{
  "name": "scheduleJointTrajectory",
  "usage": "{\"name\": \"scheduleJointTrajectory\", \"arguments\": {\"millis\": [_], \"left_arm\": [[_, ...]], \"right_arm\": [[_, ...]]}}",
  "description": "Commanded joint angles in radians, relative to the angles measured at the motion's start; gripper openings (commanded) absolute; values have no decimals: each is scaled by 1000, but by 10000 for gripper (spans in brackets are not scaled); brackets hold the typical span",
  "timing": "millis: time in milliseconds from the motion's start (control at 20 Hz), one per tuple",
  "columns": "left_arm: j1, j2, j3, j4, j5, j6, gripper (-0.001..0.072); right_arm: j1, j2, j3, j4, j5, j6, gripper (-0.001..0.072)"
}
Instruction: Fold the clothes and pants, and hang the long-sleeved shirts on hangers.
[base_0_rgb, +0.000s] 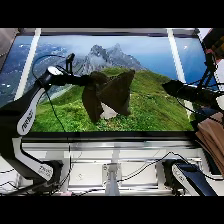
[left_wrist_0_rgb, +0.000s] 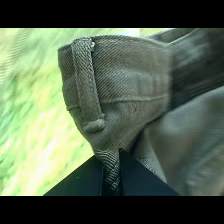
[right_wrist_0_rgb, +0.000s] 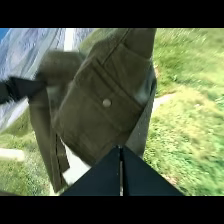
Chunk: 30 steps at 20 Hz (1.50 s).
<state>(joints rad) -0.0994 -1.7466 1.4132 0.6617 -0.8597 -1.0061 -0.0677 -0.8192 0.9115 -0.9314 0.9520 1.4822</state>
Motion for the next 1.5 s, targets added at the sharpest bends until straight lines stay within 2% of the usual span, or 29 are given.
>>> {"name": "scheduleJointTrajectory", "arguments": {"millis": [0, 100, 150, 250, 300, 400, 500, 550, 600, 700, 800, 950, 1050, 1200, 1350, 1450], "left_arm": [[-19, 101, -2, -8, 3, 0, 49], [-58, 147, -5, -8, 3, -31, 50], [-83, 163, -11, -8, 5, -48, 49], [-148, 183, -27, -8, 34, -53, 49], [-180, 192, -42, -10, 86, -67, 49], [-245, 218, -76, -12, 219, -132, 49], [-302, 254, -108, -12, 328, -161, 49], [-328, 276, -127, -11, 379, -172, 49], [-349, 296, -146, -11, 419, -187, 49], [-373, 324, -182, -11, 445, -217, 49], [-381, 331, -209, -12, 444, -225, 49], [-386, 332, -245, -12, 422, -229, 50], [-389, 332, -269, -11, 422, -229, 50], [-378, 332, -296, 26, 425, -229, 50], [-330, 332, -304, 74, 433, -230, 49], [-283, 334, -310, 75, 466, -273, 49]], "right_arm": [[1, 0, 0, 16, 55, 0, 36], [29, -1, 0, 13, 53, -2, 43], [56, -5, 0, 14, 43, -3, 116], [134, -28, 0, 10, 8, -11, 416], [174, -43, 0, 6, -16, -11, 459], [244, -85, 0, -11, -75, -10, 459], [294, -142, 0, -8, -132, -5, 460], [315, -171, 0, 4, -158, -6, 478], [336, -203, 0, 24, -191, -5, 549], [377, -260, 0, 44, -286, 3, 566], [404, -320, 0, 69, -392, 55, 566], [418, -412, 16, 159, -475, 53, 573], [417, -457, 42, 164, -475, 42, 587], [404, -471, 52, 84, -470, 43, 587], [367, -471, 52, -19, -377, 43, 585], [337, -471, 52, -103, -288, 43, 579]]}}
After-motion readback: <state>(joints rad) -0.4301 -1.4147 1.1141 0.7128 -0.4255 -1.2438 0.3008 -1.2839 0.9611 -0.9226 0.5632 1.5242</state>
